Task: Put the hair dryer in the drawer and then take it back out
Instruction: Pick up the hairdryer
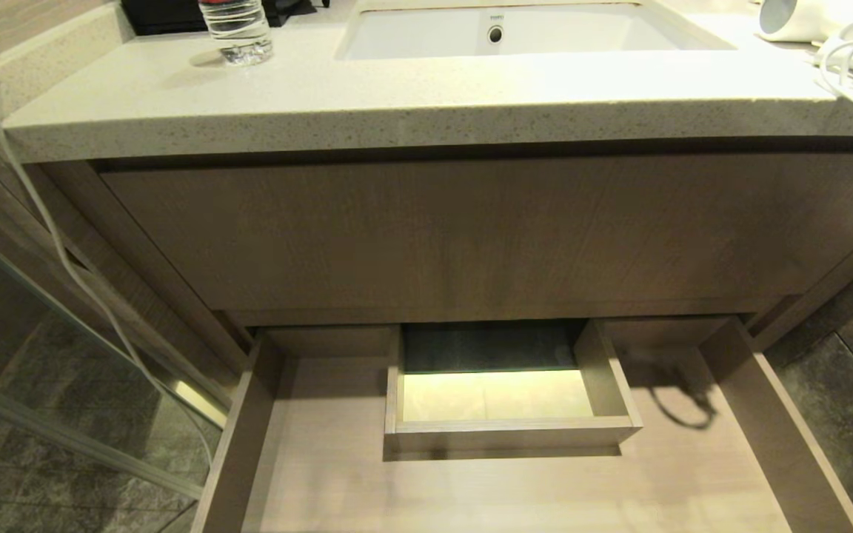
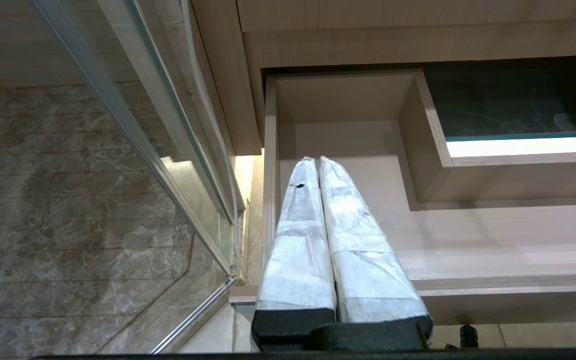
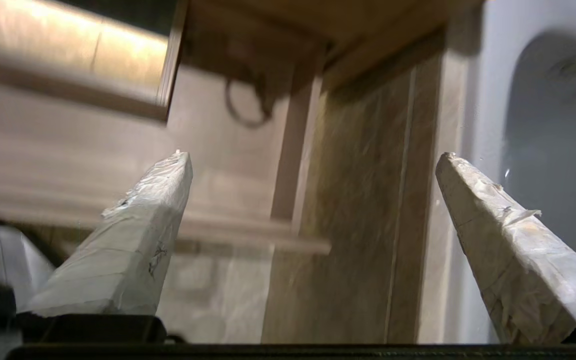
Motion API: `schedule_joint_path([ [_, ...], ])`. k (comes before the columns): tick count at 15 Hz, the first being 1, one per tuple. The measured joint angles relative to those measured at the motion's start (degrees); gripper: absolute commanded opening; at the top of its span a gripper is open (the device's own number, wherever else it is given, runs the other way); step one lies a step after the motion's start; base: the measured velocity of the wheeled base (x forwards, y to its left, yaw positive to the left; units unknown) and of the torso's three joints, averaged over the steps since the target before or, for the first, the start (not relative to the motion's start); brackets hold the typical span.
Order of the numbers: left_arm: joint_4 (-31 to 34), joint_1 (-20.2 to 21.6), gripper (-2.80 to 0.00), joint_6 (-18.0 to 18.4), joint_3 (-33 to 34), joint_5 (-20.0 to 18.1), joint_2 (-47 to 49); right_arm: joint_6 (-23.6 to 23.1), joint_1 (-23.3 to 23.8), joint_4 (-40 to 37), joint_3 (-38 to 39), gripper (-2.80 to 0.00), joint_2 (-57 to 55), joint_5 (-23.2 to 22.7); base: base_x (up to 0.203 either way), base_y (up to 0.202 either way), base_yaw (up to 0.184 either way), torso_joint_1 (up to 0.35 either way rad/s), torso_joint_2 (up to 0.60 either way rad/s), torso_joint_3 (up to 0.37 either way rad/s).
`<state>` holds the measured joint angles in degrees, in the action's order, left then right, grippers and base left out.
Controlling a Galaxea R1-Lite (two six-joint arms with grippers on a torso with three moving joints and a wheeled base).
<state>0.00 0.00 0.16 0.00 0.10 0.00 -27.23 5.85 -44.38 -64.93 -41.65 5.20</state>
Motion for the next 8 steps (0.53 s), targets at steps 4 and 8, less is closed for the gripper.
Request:
schedule_joint_path([
  [4,0.0,0.0,-2.80,0.0,0.0,0.0,0.0,2.5,-1.6,9.8,27.2,0.00,15.4,6.3,0.000,0.000,0.000,0.000,0.00,0.000],
  [8,0.0,0.0,-2.80,0.0,0.0,0.0,0.0,4.7,-4.1,29.6,42.9,-2.80,25.5,9.4,0.000,0.000,0.000,0.000,0.00,0.000],
])
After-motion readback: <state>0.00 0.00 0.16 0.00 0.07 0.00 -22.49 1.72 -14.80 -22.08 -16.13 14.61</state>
